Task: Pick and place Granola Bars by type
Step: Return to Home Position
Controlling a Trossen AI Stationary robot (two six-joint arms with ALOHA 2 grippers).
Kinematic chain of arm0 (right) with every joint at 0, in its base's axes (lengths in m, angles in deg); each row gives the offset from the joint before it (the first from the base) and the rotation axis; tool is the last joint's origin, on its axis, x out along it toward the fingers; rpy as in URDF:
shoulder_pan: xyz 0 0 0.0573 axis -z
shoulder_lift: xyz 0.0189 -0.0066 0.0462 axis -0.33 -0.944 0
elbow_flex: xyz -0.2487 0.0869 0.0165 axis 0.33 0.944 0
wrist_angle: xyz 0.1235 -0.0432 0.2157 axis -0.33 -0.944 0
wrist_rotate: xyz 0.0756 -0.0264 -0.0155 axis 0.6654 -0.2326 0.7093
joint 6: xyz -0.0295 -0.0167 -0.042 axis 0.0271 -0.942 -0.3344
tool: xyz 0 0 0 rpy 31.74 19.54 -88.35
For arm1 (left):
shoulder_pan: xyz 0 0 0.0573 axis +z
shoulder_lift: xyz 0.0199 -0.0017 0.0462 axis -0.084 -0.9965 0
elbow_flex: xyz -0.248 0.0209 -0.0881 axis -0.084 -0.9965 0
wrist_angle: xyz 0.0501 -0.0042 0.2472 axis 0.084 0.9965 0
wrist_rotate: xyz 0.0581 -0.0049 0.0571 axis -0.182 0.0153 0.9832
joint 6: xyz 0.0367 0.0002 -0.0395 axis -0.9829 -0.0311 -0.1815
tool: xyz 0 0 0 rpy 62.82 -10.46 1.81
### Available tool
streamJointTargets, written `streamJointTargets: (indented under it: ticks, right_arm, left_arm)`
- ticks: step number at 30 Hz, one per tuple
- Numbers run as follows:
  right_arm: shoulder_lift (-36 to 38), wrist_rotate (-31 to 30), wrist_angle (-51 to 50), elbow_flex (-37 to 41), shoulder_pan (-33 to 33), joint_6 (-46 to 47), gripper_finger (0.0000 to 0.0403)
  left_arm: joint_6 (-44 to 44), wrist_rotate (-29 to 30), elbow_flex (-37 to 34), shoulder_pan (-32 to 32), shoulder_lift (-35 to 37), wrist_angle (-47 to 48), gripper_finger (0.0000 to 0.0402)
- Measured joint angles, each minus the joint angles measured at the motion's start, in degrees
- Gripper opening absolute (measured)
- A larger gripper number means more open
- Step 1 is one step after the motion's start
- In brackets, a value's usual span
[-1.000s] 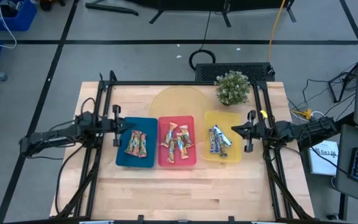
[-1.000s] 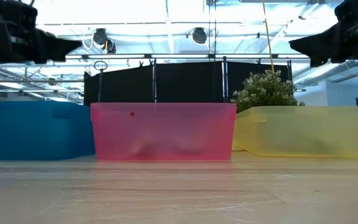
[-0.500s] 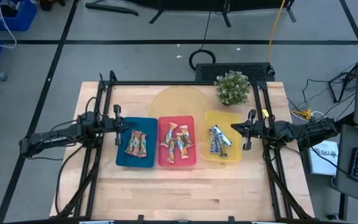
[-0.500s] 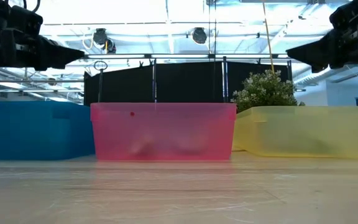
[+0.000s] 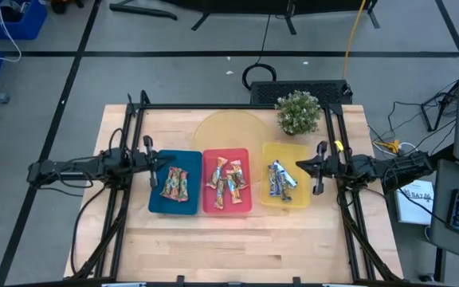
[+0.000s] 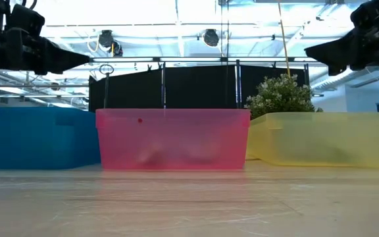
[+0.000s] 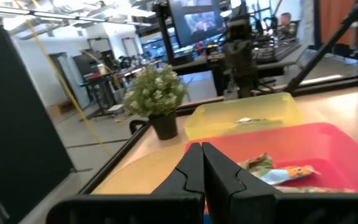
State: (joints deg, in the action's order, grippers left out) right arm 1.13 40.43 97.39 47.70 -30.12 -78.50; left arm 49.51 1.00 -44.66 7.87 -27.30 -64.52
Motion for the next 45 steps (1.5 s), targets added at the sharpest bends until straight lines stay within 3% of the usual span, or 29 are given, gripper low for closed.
streamJointTargets:
  ticks: [6, 17, 45]
  right_arm:
    - [0.0, 4.8, 0.0, 0.0, 0.0, 0.0, 0.0000]
    - [0.0, 4.9, -0.1, 0.0, 0.0, 0.0, 0.0000]
    - [0.0, 4.9, -0.1, 0.0, 0.0, 0.4, 0.0000]
  left_arm:
    - [1.2, 0.4, 0.0, -0.6, 0.0, -0.5, 0.0006]
    - [9.9, 0.0, 0.0, -0.6, 0.0, 1.5, 0.0010]
    - [10.1, 0.1, 0.0, -0.6, 0.0, 1.5, 0.0026]
